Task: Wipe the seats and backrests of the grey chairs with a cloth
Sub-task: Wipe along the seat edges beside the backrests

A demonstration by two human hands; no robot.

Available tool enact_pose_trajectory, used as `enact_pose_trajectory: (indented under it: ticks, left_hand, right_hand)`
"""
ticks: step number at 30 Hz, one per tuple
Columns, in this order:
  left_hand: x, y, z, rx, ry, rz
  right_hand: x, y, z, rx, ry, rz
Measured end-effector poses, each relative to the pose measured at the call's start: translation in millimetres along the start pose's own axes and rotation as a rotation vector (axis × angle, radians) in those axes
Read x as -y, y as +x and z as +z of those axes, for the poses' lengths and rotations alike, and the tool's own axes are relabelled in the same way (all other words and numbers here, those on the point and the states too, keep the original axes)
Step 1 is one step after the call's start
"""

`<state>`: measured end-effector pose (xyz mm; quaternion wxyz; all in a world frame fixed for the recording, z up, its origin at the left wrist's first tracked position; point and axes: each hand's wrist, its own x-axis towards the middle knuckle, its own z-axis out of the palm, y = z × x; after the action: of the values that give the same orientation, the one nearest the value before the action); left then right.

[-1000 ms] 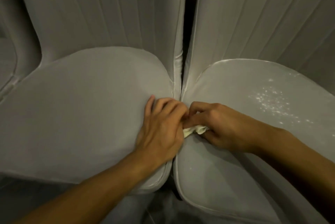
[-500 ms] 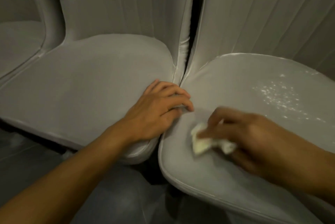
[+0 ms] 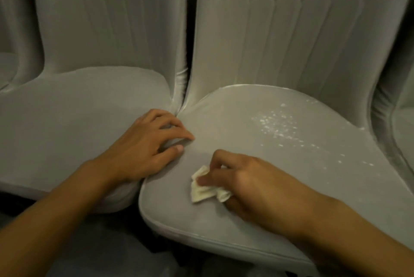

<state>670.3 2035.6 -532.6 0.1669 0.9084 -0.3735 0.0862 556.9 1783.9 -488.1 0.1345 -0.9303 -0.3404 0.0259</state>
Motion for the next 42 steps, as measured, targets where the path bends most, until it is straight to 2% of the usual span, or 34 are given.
enact_pose_trajectory:
  ticks: [3, 6, 8, 10, 13, 18, 20, 22, 25, 28, 29, 31, 33, 37, 42]
  left_hand:
    - [-19.8, 2.8, 4.5, -0.015, 0.099, -0.003]
    - [-52.0, 12.5, 10.5, 0.0, 0.071, 0.014]
    - [-64.1, 20.6, 16.4, -0.003, 0.053, 0.018]
    - [-67.2, 25.6, 22.9, -0.011, 0.01, -0.012]
    - [-64.3, 25.2, 31.0, -0.05, -0.094, -0.028]
    - [-59.7, 23.1, 34.9, -0.074, -0.139, -0.035]
    - [-59.2, 23.2, 36.4, -0.073, -0.138, -0.041]
    - [-58.2, 22.5, 38.1, -0.088, -0.139, -0.037]
    - [-59.3, 23.2, 40.8, -0.127, -0.144, -0.042]
    - [-63.6, 25.3, 41.1, -0.144, -0.147, -0.058]
    - [-64.1, 25.3, 40.7, -0.143, -0.142, -0.059]
    - [-63.0, 23.8, 39.6, -0.123, -0.131, -0.055]
    - [-60.7, 23.3, 38.9, -0.107, -0.126, -0.055]
    - [-58.8, 25.2, 38.4, -0.099, -0.131, -0.059]
    - [-55.0, 25.6, 38.9, -0.15, -0.235, -0.127]
  right_hand:
    - [-55.4, -13.9, -9.8, -0.091, -0.16, 0.152]
    - [-134.0, -14.0, -16.6, -0.212, -0.251, 0.394]
    - [-174.8, -6.9, -20.5, -0.269, -0.214, 0.583]
    - [-192.7, 2.5, -21.8, -0.294, -0.143, 0.691]
    - [-172.2, 12.4, -17.4, -0.278, -0.118, 0.594]
    - [-89.6, -10.9, -4.0, -0.197, -0.096, 0.165]
    - [-70.4, -31.0, -8.2, -0.131, -0.021, 0.11]
    - [-71.1, -51.2, -14.8, -0.13, -0.014, 0.136]
    - [-116.9, -60.5, -23.9, -0.3, -0.125, 0.377]
    - [-186.4, -39.5, -30.8, -0.346, -0.097, 0.776]
    - [-203.9, -27.1, -31.3, -0.351, -0.069, 0.849]
    - [-220.8, -0.1, -29.1, -0.385, -0.055, 0.882]
    - [-218.6, 26.8, -23.7, -0.408, -0.06, 0.82]
    - [-157.6, 48.0, -5.6, -0.3, -0.028, 0.502]
    - [-62.7, -8.7, 8.8, -0.184, 0.076, 0.137]
